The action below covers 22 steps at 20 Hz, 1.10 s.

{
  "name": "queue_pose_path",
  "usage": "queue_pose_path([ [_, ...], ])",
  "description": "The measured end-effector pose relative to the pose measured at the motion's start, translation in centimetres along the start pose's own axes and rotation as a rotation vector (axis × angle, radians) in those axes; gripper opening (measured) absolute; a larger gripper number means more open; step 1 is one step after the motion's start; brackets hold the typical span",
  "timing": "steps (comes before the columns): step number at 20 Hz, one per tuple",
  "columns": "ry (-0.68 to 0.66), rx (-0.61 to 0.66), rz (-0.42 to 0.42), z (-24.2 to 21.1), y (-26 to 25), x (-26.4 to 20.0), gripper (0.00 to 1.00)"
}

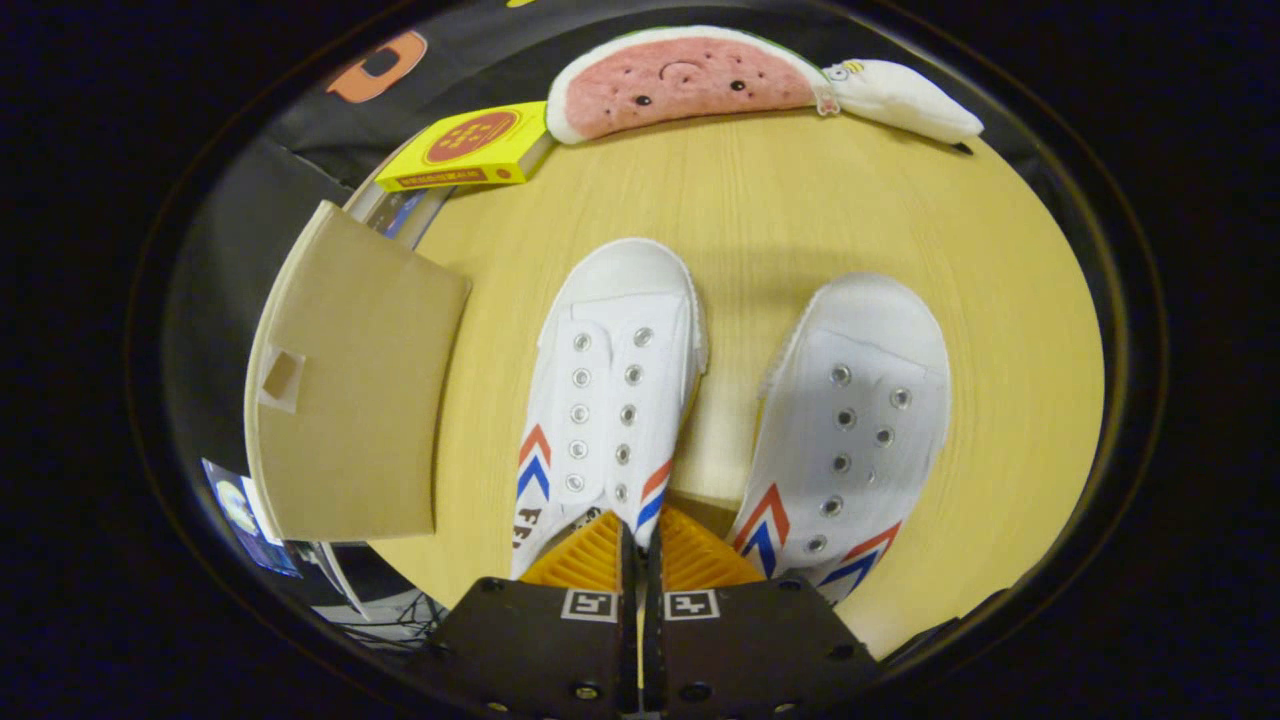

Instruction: Open the storage box then place both shoes into the box .Put the left shoe in first, then the right shoe, with the right side of both shoes facing outward in a uniform manner.

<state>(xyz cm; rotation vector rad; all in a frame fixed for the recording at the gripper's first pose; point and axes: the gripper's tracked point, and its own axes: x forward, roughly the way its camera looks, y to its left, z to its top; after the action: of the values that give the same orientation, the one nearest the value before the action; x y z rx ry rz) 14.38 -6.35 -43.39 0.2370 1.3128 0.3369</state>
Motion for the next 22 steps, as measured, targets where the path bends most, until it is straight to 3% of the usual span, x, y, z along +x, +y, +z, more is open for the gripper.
queue_pose_path([
  [3, -0.036, 0.059, 0.084, -0.6, 1.0, -0.9, 0.02],
  [8, -0.13, 0.124, 0.14, -1.6, 5.0, -4.8, 0.02],
  [11, -0.208, 0.159, 0.189, -1.0, 9.4, -8.6, 0.02],
  [16, -0.328, 0.113, 0.237, 0.5, 18.6, -14.5, 0.02],
  [22, -0.346, 0.057, 0.219, 1.1, 29.2, -11.3, 0.02],
])
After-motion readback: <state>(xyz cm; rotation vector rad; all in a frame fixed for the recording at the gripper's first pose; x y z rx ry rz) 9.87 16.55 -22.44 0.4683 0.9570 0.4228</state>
